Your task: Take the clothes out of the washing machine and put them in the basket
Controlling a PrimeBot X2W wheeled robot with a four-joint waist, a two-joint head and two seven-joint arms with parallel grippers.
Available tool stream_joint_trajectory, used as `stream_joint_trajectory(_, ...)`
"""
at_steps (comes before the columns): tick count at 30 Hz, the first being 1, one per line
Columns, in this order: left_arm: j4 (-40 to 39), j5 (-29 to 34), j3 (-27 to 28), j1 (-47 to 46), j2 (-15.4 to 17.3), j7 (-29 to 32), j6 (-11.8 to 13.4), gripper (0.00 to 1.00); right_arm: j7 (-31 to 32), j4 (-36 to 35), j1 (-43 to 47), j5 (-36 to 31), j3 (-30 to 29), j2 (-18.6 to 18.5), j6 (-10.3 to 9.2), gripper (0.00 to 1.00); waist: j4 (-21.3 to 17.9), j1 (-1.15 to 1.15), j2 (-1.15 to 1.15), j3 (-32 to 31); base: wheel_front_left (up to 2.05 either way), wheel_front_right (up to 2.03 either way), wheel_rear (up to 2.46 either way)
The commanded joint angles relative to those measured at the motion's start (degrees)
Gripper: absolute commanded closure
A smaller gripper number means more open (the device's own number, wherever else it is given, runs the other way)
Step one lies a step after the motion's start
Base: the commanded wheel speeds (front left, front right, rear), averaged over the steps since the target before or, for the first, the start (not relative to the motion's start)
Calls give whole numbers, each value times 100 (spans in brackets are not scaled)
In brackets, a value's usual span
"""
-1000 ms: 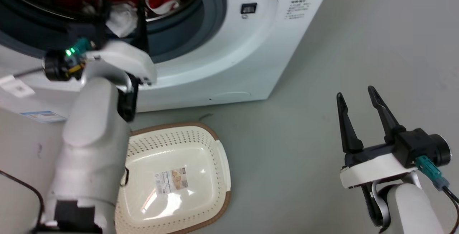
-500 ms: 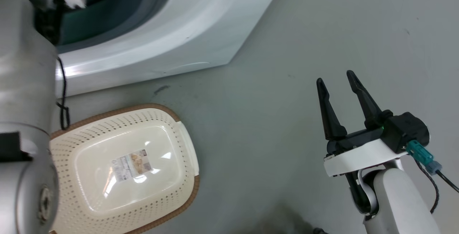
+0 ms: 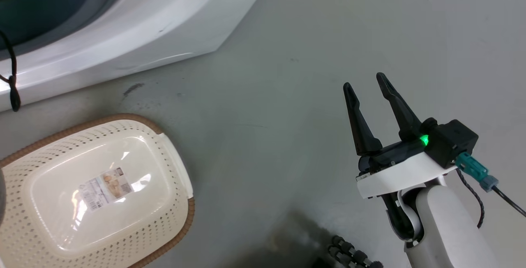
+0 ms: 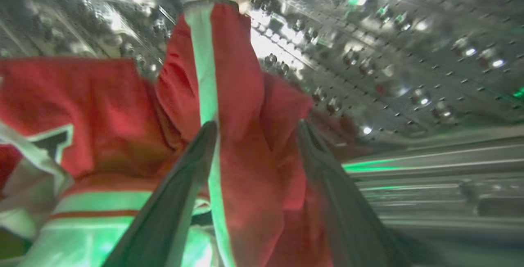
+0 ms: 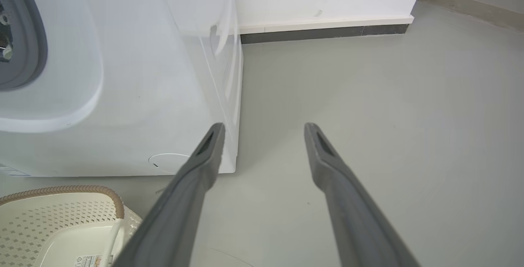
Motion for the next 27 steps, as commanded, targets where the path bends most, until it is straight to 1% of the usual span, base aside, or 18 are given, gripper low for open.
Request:
stream_joint_trajectory(1,33,7,-24,-82,33,141,38,0,-17,-4,-68,21,20,11,-4,0,-98,-1,0,92,0,0,0)
stream_joint_trajectory(5,116,-25,-49,-253,91,917,140,0,-17,8,-98,110,83,9,-4,0,-195,-1,0,155,0,0,0)
stream_joint_trajectory(9,171,-141,5,-283,101,1517,260,0,-17,21,-83,217,128,10,-4,0,-251,-1,0,181,0,0,0)
stream_joint_trajectory(10,184,-144,9,-265,94,1654,272,2,-17,28,-80,234,139,9,-4,0,-260,-1,0,179,0,0,0)
stream_joint_trajectory(11,200,-194,37,-231,74,1784,297,20,-17,35,-79,255,149,9,-4,0,-266,-1,0,177,0,0,0)
stream_joint_trajectory(12,210,-229,64,-194,57,1893,316,45,-17,44,-80,282,164,9,-4,0,-268,-1,0,177,0,0,0)
stream_joint_trajectory(14,236,-277,83,-107,53,2090,354,64,-17,56,-96,309,184,9,-4,0,-275,-1,0,170,0,0,0)
stream_joint_trajectory(15,240,-306,97,-78,64,2136,376,77,-17,56,-111,318,192,9,-4,0,-279,-1,0,165,0,0,0)
stream_joint_trajectory(16,241,-315,104,-56,76,2153,392,100,-17,53,-126,333,201,9,-4,0,-283,-1,0,159,0,0,0)
stream_joint_trajectory(19,205,-345,92,14,105,2149,420,100,-17,62,-132,345,202,9,-4,0,-285,-1,0,119,0,0,0)
stream_joint_trajectory(21,82,-339,69,26,108,1950,428,100,-17,84,-115,336,187,9,-4,0,-270,-1,0,79,0,0,0)
stream_joint_trajectory(24,-187,-280,-10,91,130,1489,404,100,-17,94,-121,309,186,9,-4,0,-237,-1,0,-13,0,0,0)
stream_joint_trajectory(27,-455,-188,-100,324,163,818,369,100,-17,112,-124,270,150,7,-4,0,-197,-1,0,-145,0,0,0)
